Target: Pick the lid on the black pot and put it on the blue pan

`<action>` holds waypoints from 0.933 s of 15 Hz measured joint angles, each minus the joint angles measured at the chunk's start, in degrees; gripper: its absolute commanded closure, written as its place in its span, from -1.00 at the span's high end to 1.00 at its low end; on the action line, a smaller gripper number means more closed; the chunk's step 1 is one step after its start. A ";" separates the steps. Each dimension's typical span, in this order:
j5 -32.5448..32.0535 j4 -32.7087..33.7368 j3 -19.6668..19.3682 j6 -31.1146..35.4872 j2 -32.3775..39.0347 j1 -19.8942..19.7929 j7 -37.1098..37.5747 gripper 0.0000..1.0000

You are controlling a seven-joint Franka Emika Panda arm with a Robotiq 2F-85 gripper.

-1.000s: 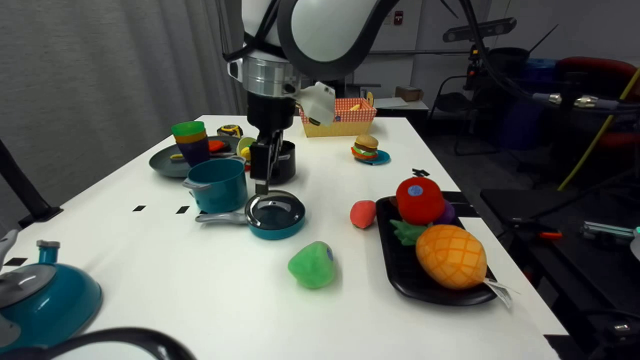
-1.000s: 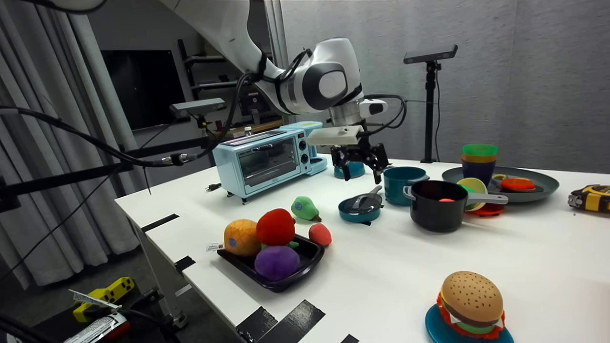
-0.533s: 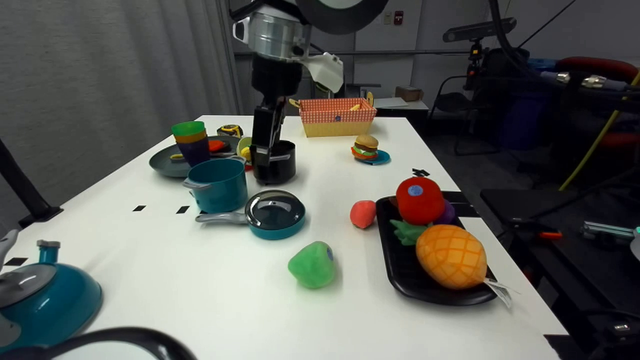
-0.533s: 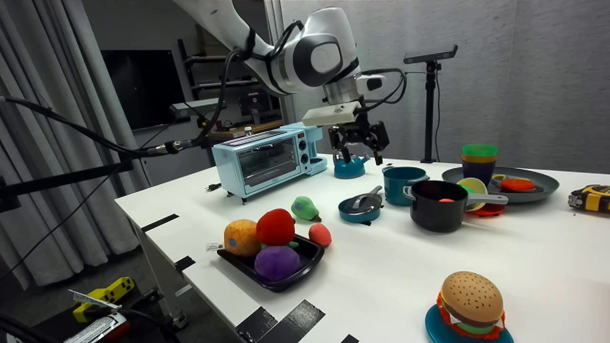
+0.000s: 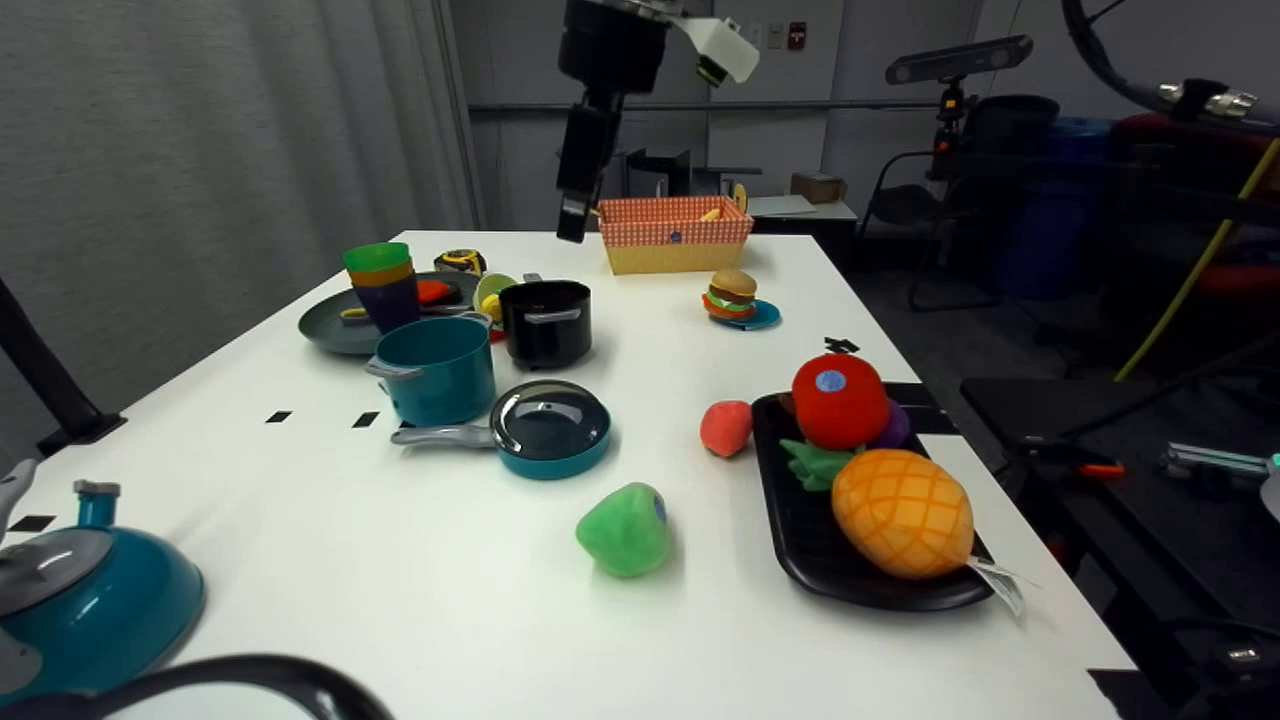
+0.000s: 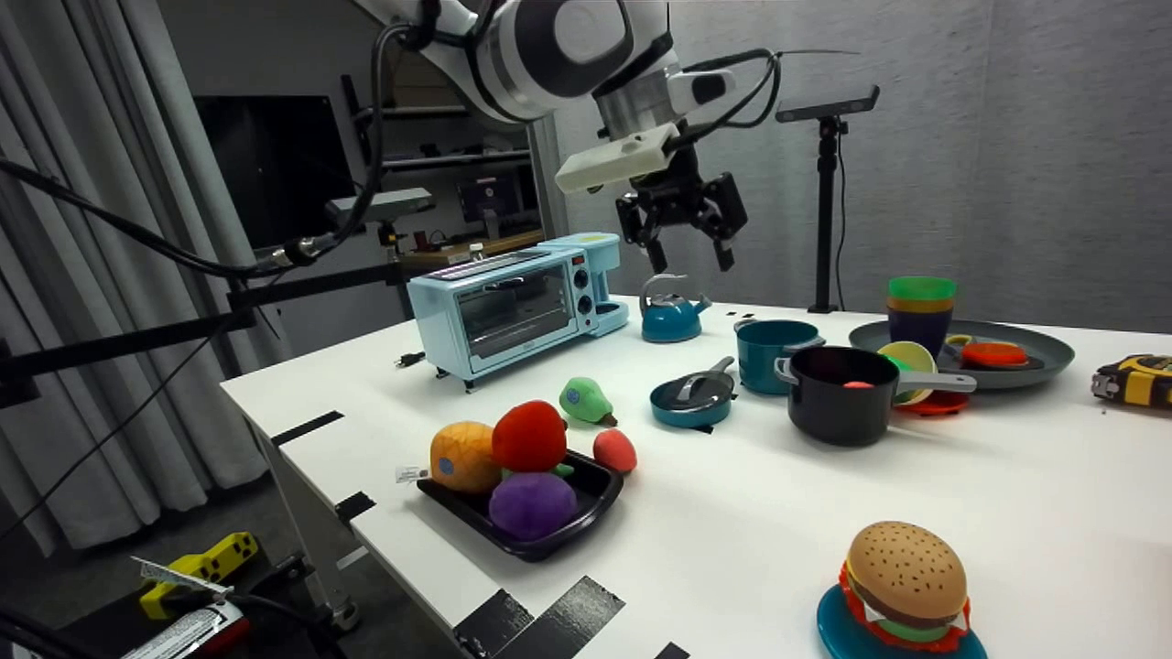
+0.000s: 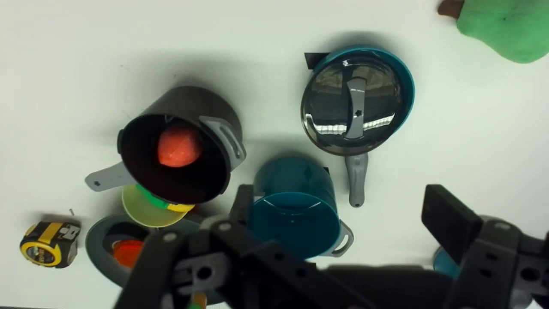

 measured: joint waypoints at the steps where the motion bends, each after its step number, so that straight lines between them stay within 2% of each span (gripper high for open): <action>1: 0.20 -1.13 -0.18 0.00 -1.65 -0.34 -0.82 1.00; 7: 0.84 -7.16 -1.66 -0.01 -9.54 -0.91 -4.25 1.00; 14: 0.82 -7.43 -1.74 -0.01 -9.43 -0.73 -4.18 1.00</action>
